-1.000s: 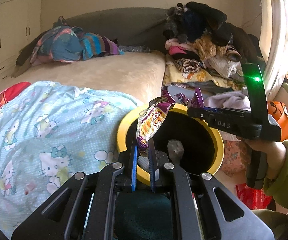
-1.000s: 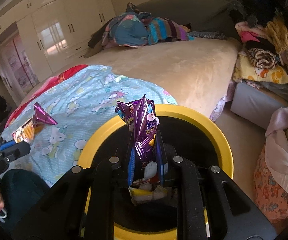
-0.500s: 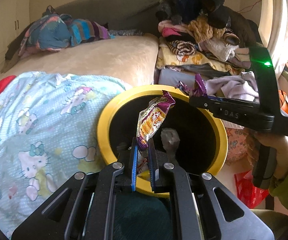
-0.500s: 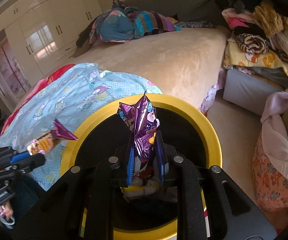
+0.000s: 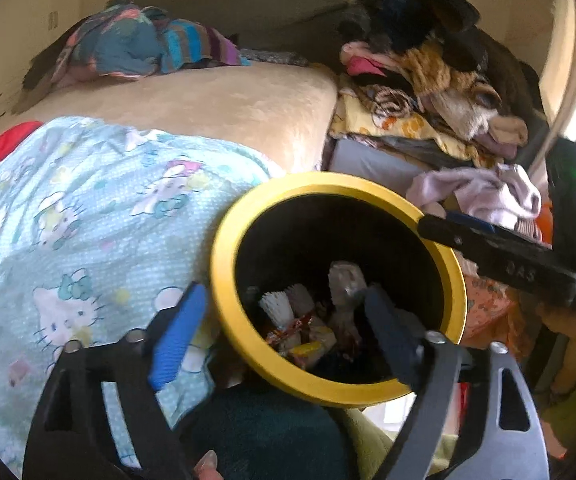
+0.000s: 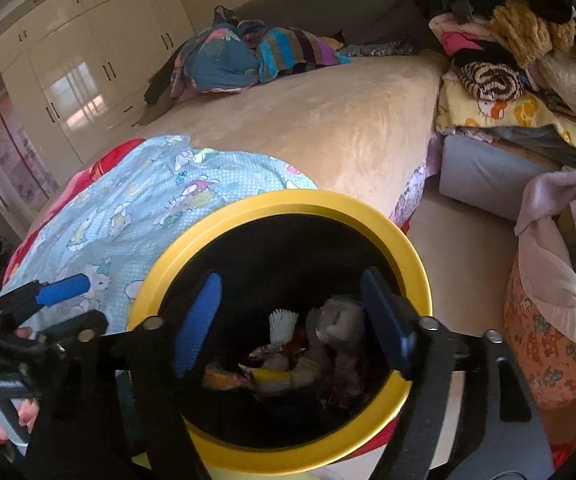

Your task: Collect trash

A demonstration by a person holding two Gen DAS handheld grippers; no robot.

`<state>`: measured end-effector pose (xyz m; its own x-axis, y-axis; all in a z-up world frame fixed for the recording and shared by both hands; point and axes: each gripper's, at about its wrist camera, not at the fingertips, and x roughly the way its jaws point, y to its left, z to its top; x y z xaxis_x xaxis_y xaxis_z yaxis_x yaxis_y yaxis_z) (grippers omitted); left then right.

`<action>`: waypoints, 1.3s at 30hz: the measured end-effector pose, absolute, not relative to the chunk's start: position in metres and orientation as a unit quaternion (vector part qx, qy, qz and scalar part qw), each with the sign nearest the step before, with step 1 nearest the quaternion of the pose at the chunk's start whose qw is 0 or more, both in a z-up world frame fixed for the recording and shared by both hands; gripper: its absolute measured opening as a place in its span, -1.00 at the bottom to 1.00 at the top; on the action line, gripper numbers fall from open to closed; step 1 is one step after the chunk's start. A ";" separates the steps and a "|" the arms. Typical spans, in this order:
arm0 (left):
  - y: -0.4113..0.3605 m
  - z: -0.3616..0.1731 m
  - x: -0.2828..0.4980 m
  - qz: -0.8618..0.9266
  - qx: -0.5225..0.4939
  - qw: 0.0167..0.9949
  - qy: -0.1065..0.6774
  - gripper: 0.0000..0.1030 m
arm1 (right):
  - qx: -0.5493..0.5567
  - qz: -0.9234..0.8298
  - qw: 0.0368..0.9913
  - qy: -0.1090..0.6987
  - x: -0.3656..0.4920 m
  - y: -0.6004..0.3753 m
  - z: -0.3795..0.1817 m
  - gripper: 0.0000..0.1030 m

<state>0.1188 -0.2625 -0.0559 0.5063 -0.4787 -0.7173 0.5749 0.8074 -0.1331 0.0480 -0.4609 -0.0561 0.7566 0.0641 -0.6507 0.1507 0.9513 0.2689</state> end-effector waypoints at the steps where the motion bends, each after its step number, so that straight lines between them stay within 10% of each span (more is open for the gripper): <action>1: -0.256 -0.052 0.119 -0.294 0.057 0.870 0.391 0.80 | 0.151 -0.023 0.926 0.346 0.047 -0.459 -0.054 0.38; 8: -0.216 -0.025 0.110 -0.238 0.047 0.901 0.360 0.87 | 0.117 -0.010 0.941 0.319 0.042 -0.426 -0.035 0.79; 39: -0.080 0.005 0.039 -0.123 -0.004 0.953 0.275 0.88 | 0.046 0.041 0.975 0.212 0.001 -0.294 0.007 0.79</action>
